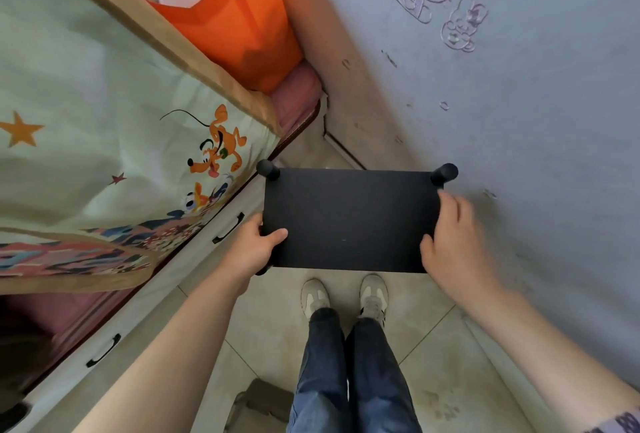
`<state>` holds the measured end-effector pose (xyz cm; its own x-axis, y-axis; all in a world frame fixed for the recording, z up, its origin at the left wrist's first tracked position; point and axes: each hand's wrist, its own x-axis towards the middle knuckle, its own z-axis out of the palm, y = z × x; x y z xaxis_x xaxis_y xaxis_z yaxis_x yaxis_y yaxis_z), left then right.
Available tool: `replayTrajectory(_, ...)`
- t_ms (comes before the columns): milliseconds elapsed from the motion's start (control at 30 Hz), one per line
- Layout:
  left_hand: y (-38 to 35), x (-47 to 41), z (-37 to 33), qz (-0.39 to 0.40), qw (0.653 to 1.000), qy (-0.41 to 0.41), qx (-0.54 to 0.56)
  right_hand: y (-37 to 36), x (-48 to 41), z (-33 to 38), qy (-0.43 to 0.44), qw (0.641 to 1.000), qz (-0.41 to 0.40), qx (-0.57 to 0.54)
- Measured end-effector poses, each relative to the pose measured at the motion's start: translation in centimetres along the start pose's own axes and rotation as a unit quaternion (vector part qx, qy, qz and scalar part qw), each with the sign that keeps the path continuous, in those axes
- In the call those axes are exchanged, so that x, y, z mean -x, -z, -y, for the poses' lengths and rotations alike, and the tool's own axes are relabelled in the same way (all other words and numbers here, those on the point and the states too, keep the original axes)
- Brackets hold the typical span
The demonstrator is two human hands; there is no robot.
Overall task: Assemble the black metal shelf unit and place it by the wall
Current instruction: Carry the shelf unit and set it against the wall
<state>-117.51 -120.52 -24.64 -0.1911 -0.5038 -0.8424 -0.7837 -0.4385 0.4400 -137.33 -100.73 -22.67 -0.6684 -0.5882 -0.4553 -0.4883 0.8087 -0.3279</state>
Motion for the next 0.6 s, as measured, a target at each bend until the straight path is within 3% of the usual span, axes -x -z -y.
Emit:
replayTrajectory(67,-0.1,0.1,0.3,-0.004,1.0,0.007,0.021,0.9,-0.5,2.1,0.1,0.993,-0.046,0.031)
replayTrajectory(200,-0.6,0.6,1.1,-0.042,0.998,0.001,0.051,0.0,-3.5,5.5,0.24,0.965,0.061,0.086)
replayTrajectory(300,-1.6,1.5,1.2,-0.118,0.99,-0.036,0.065,-1.8,-6.0,6.3,0.241,0.947,0.129,0.17)
replayTrajectory(433,-2.7,1.8,1.8,-0.195,0.977,-0.027,0.085,-2.3,-8.2,6.6,0.23,0.943,0.17,0.168)
replayTrajectory(500,-3.0,2.1,2.2,-0.235,0.953,0.007,0.189,-2.4,-8.5,6.4,0.23,0.944,0.18,0.157)
replayTrajectory(600,-4.6,3.6,2.9,-0.265,0.89,0.074,0.364,-2.6,-8.9,6.0,0.229,0.945,0.181,0.147)
